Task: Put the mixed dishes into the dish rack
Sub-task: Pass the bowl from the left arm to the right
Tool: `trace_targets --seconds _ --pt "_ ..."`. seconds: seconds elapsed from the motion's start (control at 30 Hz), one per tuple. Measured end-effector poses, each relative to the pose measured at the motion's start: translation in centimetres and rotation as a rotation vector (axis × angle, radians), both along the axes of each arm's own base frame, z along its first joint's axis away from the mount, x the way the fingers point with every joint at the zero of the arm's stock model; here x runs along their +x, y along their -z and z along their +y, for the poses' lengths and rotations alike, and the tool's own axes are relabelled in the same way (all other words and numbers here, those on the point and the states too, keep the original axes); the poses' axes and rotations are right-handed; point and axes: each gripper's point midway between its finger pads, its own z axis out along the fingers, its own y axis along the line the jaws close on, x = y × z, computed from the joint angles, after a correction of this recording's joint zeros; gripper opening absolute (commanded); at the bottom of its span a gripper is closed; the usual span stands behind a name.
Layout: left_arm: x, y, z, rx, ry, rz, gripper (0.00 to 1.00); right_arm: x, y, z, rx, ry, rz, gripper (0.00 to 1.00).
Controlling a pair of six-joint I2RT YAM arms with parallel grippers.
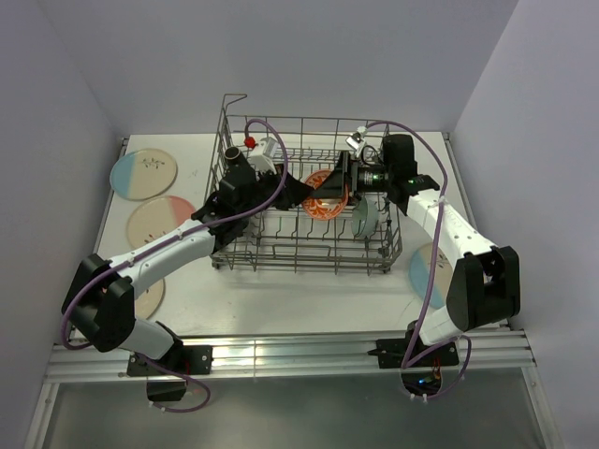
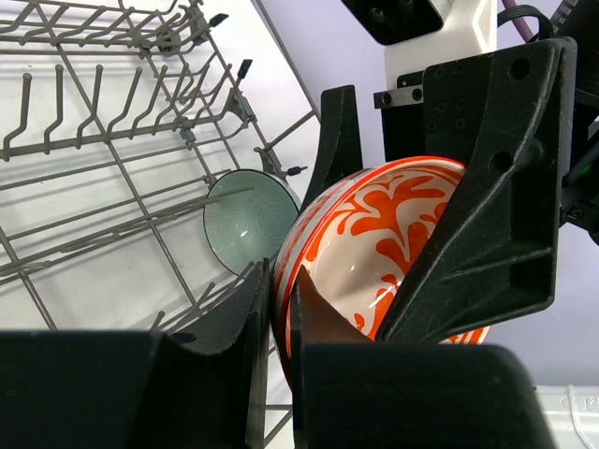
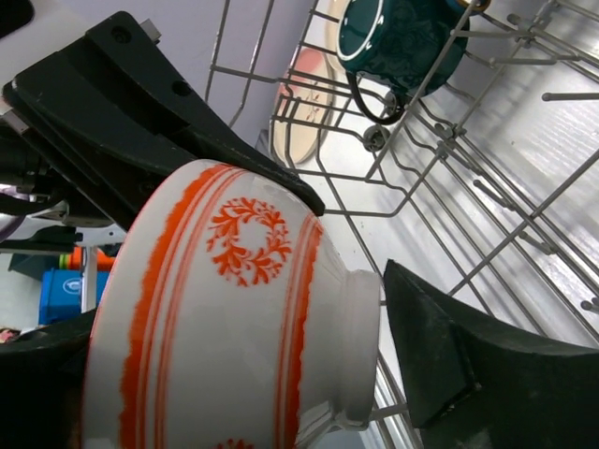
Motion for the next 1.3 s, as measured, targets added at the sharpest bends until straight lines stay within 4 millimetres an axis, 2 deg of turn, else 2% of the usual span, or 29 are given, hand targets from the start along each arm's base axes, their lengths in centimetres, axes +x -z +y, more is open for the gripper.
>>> trace_targets --seconds 0.1,0.13,0.2,0.23,0.33,0.5,0.63,0.67,0.73,0.83,1.07,1.3 --pt "0.0 0.2 0.0 0.002 -0.001 0.002 0.00 -0.1 -0.1 0.1 0.006 -0.004 0.002 0.71" --pt "0.0 0.2 0.0 0.001 -0.002 0.003 0.00 -0.1 -0.1 0.1 0.005 -0.005 0.000 0.64" --pt "0.1 0.0 0.0 -0.009 -0.007 0.004 0.00 -0.1 0.2 0.1 0.001 -0.005 -0.007 0.59" --pt "0.1 0.0 0.1 -0.008 -0.008 0.005 0.00 -0.1 0.2 0.1 0.002 -0.005 -0.006 0.53" --pt "0.1 0.1 0.1 -0.008 -0.008 0.008 0.00 -0.1 0.3 0.1 0.006 -0.003 -0.002 0.44" --pt "0.1 -0.1 0.1 -0.018 -0.010 0.007 0.02 0.0 0.1 0.2 0.013 -0.003 -0.009 0.40" --pt "0.2 -0.2 0.1 -0.022 -0.012 0.009 0.19 0.1 0.1 0.2 0.016 -0.002 -0.008 0.36" --pt "0.2 -0.2 0.1 -0.023 -0.012 0.010 0.28 0.1 0.0 0.2 0.018 -0.003 -0.008 0.36" --pt "0.2 -0.5 0.0 -0.040 -0.008 0.007 0.39 0.1 -0.1 0.0 0.024 0.004 0.008 0.36" --pt "0.1 -1.5 0.0 -0.070 -0.001 -0.015 0.45 0.5 0.0 -0.6 0.028 0.024 0.026 0.35" --pt "-0.3 -2.6 0.4 -0.105 0.003 -0.043 0.49 1.4 0.1 -1.7 0.028 0.063 0.040 0.35" --pt "-0.5 -2.7 0.5 -0.109 0.008 -0.046 0.49 1.4 0.2 -1.7 0.027 0.064 0.044 0.34"
